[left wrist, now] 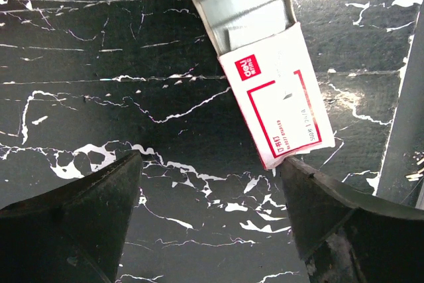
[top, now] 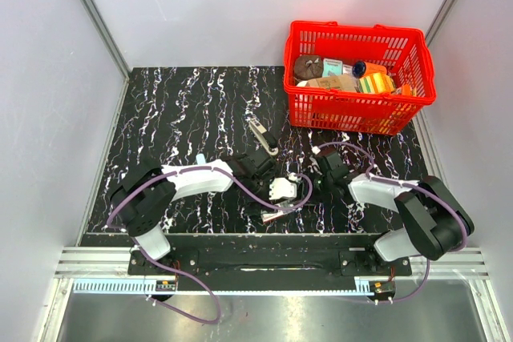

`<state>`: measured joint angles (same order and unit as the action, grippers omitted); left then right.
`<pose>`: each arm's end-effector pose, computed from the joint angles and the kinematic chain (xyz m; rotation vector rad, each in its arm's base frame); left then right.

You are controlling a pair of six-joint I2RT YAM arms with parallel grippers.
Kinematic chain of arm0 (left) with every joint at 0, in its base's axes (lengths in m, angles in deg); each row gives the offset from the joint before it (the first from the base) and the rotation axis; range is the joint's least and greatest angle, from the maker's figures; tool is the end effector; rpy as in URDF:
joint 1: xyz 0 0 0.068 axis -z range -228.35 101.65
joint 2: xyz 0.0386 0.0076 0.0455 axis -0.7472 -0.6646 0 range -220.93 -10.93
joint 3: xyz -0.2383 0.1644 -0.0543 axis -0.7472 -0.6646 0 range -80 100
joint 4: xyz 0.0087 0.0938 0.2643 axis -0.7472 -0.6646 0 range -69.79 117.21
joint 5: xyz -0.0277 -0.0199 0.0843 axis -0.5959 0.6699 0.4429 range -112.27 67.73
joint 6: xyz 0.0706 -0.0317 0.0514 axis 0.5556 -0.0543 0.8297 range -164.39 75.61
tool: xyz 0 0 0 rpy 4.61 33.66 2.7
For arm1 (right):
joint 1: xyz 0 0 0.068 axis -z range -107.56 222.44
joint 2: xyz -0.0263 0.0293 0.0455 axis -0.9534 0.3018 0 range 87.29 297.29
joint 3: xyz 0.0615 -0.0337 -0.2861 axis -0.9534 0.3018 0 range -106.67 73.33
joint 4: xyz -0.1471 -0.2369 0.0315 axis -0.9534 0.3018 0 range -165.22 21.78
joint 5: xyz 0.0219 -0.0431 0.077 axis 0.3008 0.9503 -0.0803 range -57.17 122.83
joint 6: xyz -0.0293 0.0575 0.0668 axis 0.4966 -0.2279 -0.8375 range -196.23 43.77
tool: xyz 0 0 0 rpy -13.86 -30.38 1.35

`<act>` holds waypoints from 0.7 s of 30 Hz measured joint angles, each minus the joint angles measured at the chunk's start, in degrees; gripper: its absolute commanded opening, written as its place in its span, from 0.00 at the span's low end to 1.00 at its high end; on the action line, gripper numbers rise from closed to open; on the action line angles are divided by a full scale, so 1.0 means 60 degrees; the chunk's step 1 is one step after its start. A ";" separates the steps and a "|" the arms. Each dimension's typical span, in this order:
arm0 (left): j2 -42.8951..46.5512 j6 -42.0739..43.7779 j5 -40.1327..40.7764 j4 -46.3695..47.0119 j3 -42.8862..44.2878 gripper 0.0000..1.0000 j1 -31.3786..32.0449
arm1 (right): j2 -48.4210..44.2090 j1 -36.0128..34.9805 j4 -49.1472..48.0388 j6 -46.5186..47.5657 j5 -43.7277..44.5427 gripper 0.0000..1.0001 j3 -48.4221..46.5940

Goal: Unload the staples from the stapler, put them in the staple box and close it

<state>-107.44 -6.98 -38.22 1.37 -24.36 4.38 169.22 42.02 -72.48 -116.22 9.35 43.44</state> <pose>0.1957 -0.2951 0.1280 1.9964 1.8799 -0.4556 0.2223 0.1690 0.1017 0.0482 2.7167 0.9566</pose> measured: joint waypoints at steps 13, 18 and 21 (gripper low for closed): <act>-0.0062 0.0004 0.0047 -0.0025 0.0080 0.89 0.0018 | 0.0393 -0.1195 -0.0834 -0.0747 0.0066 0.26 -0.0004; -0.0069 0.0004 0.0073 -0.0124 0.0102 0.89 0.0018 | 0.0433 -0.1304 -0.0936 -0.0885 0.0069 0.30 -0.0011; -0.0157 0.0004 0.0084 -0.0215 0.0215 0.88 0.0018 | 0.0430 -0.1341 -0.0980 -0.0940 0.0069 0.37 -0.0015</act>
<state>-108.38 -6.96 -37.72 0.08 -23.07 4.49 171.80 33.98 -78.36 -121.86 9.76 43.35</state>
